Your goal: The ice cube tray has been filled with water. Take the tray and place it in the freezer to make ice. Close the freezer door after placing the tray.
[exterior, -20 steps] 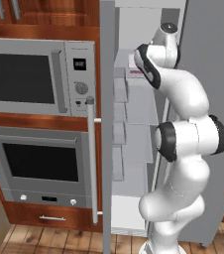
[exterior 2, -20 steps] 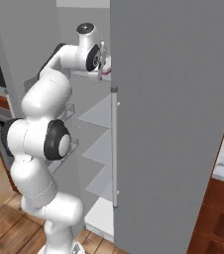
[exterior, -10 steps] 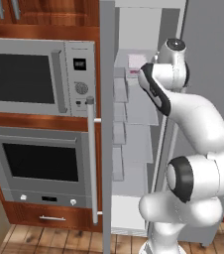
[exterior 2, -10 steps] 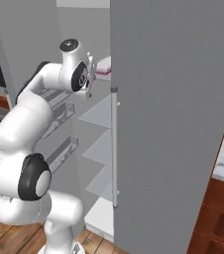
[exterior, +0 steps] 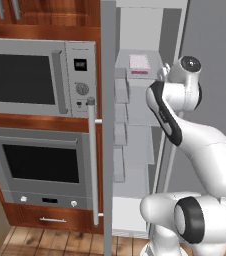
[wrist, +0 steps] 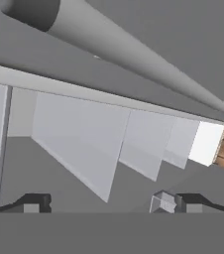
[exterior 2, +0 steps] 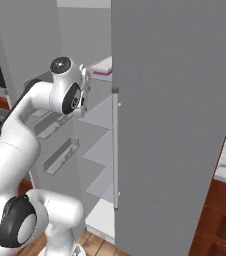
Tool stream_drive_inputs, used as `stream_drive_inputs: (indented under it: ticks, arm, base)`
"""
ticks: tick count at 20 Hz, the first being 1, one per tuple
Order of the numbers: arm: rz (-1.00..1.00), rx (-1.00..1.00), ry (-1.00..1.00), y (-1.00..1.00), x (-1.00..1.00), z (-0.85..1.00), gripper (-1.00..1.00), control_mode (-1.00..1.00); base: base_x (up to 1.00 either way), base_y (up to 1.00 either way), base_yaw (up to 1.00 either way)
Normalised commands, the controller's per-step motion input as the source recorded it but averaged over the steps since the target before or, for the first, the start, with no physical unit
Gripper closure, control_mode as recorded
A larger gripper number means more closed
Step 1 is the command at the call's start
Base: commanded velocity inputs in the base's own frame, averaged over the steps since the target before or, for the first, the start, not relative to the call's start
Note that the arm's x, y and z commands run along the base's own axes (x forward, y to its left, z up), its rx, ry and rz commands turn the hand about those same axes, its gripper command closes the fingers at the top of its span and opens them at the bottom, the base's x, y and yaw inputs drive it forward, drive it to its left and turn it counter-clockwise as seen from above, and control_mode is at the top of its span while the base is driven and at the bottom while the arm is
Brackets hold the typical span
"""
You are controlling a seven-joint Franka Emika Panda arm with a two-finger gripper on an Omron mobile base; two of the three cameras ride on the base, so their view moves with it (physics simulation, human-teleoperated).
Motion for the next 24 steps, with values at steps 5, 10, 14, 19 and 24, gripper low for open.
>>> stream_drive_inputs:
  ticks: [5, 10, 14, 19, 24]
  arm:
    - [0.09, 0.00, -0.10, 0.00, -0.26, -0.26, -1.00, -1.00]
    - [0.00, 0.00, 0.00, 0.00, 0.00, 0.00, -1.00, 1.00]
    - [0.00, 0.00, 0.00, 0.00, 0.00, 0.00, -1.00, 1.00]
    - [0.00, 0.00, 0.00, 0.00, 0.00, 0.00, -1.00, 1.00]
    - [0.00, 0.00, 0.00, 0.00, 0.00, 0.00, -1.00, 1.00]
  base:
    - [0.00, 0.00, 0.00]
    - [-0.63, 0.16, 0.02]
    - [-0.83, 0.10, -0.03]
    - [-0.67, 0.03, -0.16]
    - [-0.42, 0.23, -0.22]
